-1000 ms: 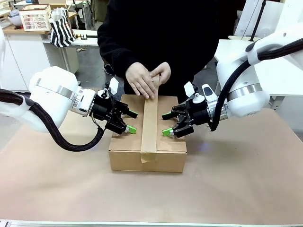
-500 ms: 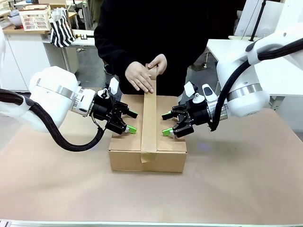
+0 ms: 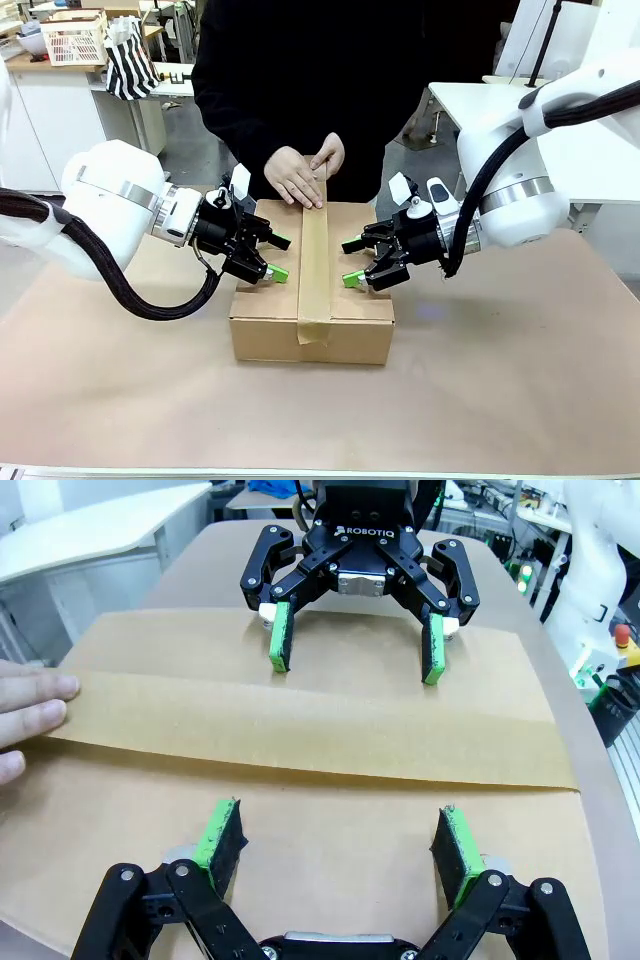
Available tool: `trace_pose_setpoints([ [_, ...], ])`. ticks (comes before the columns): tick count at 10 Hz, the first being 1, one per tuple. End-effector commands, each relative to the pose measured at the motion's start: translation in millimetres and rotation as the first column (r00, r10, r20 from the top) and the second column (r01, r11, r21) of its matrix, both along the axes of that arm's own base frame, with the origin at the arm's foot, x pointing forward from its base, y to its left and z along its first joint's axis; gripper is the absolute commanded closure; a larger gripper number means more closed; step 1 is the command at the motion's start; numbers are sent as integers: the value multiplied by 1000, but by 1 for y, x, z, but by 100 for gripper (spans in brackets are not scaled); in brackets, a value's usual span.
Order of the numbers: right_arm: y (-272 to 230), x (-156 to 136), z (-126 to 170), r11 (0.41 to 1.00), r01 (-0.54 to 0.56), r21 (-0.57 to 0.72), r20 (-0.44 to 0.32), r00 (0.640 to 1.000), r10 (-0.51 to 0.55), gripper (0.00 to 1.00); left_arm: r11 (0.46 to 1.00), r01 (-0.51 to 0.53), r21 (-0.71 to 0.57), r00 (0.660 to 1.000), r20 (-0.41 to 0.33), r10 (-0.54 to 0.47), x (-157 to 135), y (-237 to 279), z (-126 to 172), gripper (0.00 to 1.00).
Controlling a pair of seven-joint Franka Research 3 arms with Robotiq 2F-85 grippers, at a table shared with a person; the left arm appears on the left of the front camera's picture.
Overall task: Pack the gift set into the box.
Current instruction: Press and hold the closed box until the human finishes sealing it.
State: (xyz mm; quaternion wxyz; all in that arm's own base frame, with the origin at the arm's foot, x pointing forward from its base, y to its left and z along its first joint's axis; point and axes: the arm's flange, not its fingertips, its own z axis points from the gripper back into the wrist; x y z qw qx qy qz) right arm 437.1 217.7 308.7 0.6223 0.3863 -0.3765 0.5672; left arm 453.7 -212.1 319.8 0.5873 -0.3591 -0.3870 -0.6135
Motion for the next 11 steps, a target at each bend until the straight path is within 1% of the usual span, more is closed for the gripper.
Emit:
trace_pose_setpoints([
  [1, 1, -1, -2, 1000, -2, -8, -2, 1000, 2, 0, 1000, 2, 7, 1000, 4, -2, -1, 0, -3, 0],
  [11, 1, -1, -2, 1000, -2, -8, -2, 1000, 2, 0, 1000, 2, 7, 1000, 4, -2, -1, 0, -3, 0],
])
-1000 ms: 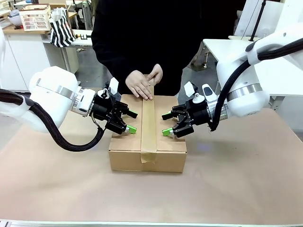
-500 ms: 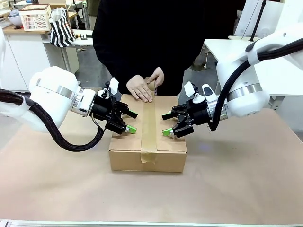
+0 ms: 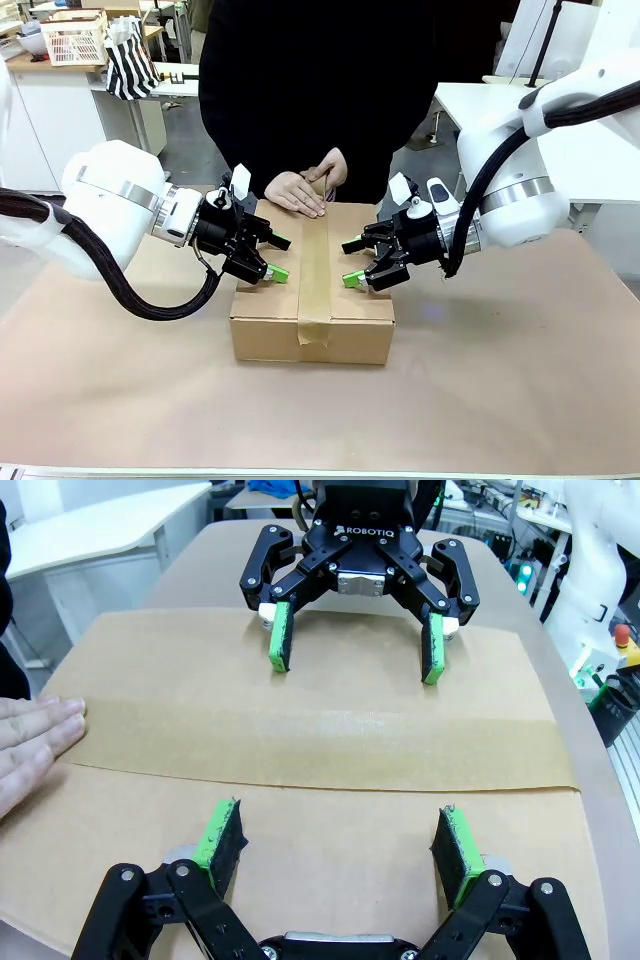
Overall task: Pack the gift set into the box.
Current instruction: Press and hold the closed box until the human finishes sealing it.
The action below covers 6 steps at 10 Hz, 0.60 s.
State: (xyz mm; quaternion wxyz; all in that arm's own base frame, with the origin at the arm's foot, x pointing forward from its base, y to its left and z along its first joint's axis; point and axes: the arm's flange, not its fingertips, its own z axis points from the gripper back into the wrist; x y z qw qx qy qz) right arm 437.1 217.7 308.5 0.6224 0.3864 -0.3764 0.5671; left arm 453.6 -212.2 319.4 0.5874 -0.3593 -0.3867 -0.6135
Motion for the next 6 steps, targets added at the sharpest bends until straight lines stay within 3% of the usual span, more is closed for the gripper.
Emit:
trace_pose_setpoints([
  [1, 1, -1, -2, 1000, -2, -8, -1, 1000, 2, 0, 1000, 1, 7, 1000, 4, -1, -1, 0, -3, 0],
  [6, 1, -1, -2, 1000, -2, -8, -1, 1000, 2, 0, 1000, 1, 7, 1000, 4, -1, -1, 0, -3, 0],
])
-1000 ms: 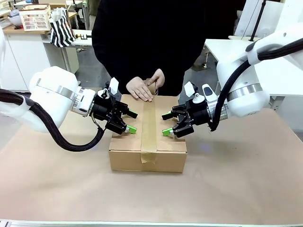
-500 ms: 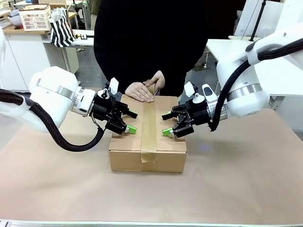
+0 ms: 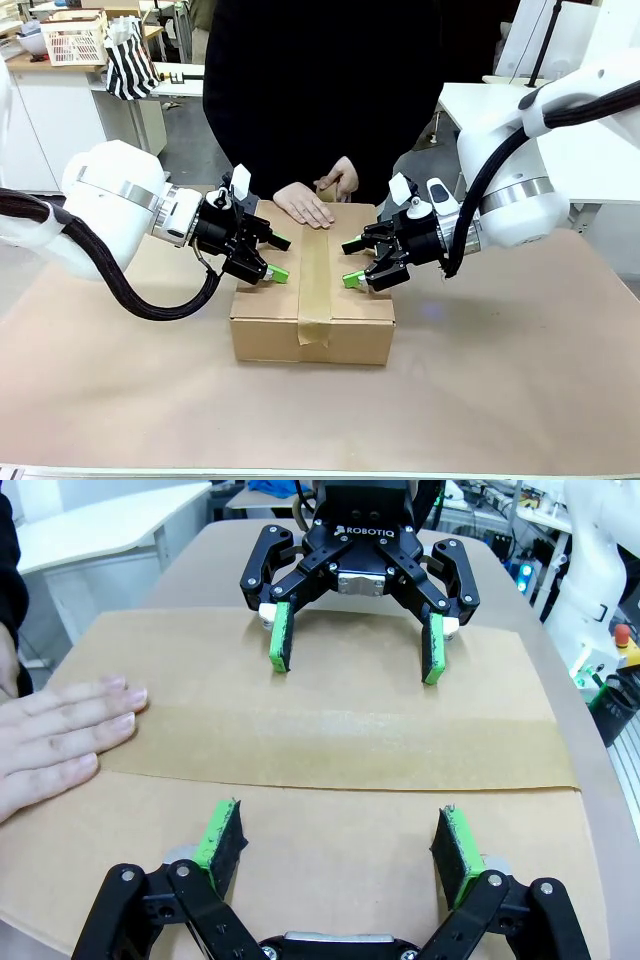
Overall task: Pack the gift set into the box.
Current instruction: Press and hold the closed box until the human finishes sealing it.
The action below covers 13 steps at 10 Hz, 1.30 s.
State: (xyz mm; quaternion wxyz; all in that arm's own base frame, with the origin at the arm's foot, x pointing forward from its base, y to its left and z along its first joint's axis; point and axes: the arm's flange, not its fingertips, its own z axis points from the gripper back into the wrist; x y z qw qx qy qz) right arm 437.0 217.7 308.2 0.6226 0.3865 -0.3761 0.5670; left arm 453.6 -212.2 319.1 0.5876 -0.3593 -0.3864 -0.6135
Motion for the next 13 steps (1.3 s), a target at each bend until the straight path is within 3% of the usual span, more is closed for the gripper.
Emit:
trace_pose_setpoints([
  [1, 1, -1, -2, 1000, -2, -7, -1, 1000, 2, 0, 1000, 1, 6, 1000, 5, -1, -1, 0, -3, 0],
  [13, 1, -1, -2, 1000, -2, -7, -1, 1000, 2, 0, 1000, 1, 6, 1000, 5, -1, -1, 0, -3, 0],
])
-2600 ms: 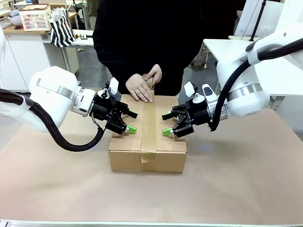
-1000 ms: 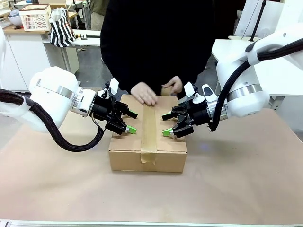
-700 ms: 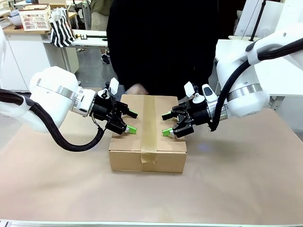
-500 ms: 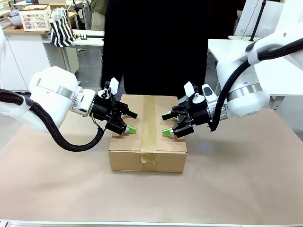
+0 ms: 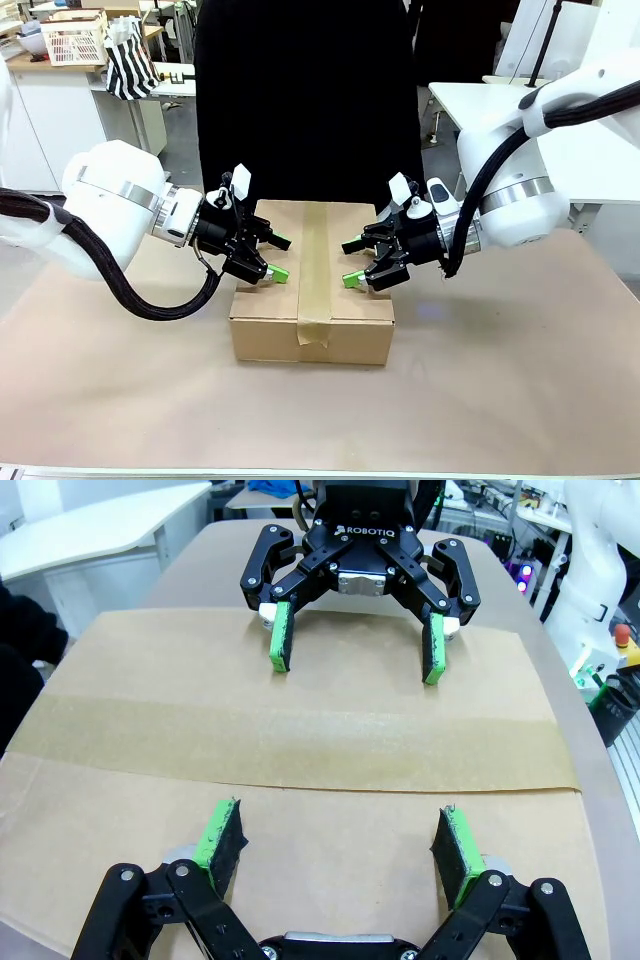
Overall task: Pack the gift set into the box.
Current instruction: Press and hold the closed box until the human finishes sealing it.
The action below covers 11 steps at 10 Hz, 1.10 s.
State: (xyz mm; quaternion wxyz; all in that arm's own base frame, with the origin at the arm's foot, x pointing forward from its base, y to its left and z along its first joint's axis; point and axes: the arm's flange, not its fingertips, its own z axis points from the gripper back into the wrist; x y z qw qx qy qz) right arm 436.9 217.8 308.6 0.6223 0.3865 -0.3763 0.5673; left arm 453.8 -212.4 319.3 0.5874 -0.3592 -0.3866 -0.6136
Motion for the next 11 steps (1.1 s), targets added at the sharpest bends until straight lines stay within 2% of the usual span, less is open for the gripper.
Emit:
trace_pose_setpoints([
  [1, 1, -1, -2, 1000, -1, -8, -1, 1000, 1, 0, 1000, 1, 6, 1000, 4, -1, -1, 0, -3, 0],
  [8, 0, 0, 0, 1000, 0, 0, 0, 1000, 0, 0, 1000, 0, 0, 1000, 0, 0, 0, 0, 0, 0],
  [9, -3, -7, 18, 997, -34, 63, -123, 992, 42, 0, 994, 89, -58, 983, -157, -97, -2, 3, 21, 0],
  [10, -14, -14, 41, 994, 33, 100, -279, 960, -4, 0, 986, 148, -73, 957, -242, -161, -12, 9, 44, 0],
  [11, -35, -25, 70, 986, 110, 128, -393, 918, -52, 0, 969, 207, -132, 913, -329, -240, -27, 18, 69, 0],
])
